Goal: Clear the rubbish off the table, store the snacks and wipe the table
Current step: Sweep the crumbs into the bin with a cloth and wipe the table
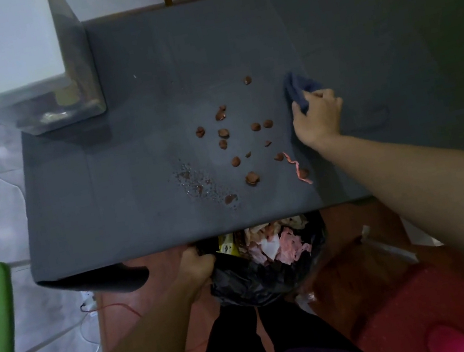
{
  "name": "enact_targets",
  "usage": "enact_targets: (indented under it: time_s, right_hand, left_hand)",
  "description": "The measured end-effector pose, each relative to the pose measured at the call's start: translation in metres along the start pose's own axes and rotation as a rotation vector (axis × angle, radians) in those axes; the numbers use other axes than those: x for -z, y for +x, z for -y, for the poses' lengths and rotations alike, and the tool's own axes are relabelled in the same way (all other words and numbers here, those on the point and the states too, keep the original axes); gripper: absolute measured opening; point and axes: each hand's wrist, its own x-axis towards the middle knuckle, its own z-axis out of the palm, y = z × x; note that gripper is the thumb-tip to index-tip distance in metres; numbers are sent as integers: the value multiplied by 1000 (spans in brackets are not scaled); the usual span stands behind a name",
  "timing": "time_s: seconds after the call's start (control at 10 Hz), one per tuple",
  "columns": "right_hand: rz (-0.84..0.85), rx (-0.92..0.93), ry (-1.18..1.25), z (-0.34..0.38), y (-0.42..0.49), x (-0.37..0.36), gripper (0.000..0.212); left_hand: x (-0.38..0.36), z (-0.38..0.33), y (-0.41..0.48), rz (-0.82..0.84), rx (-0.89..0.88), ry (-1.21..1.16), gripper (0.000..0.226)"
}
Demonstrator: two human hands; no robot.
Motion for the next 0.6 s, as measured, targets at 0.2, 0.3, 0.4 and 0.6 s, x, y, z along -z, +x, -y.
enact_targets:
  time_s: [0.2,0.3,0.4,0.6]
  right_hand:
    - [135,361,-20,29,6,-20,23]
    - [12,277,82,40,12,-26,22]
    - [-222,-40,160,50,31,-23,29]
    - [0,69,141,76,66,-34,26]
  left_hand:
    - [8,1,11,8,-3,18,43]
    - [15,-3,12,13,17,43,43]
    - [26,2,26,33,95,95,40]
    - [38,19,53,24,157,195,45]
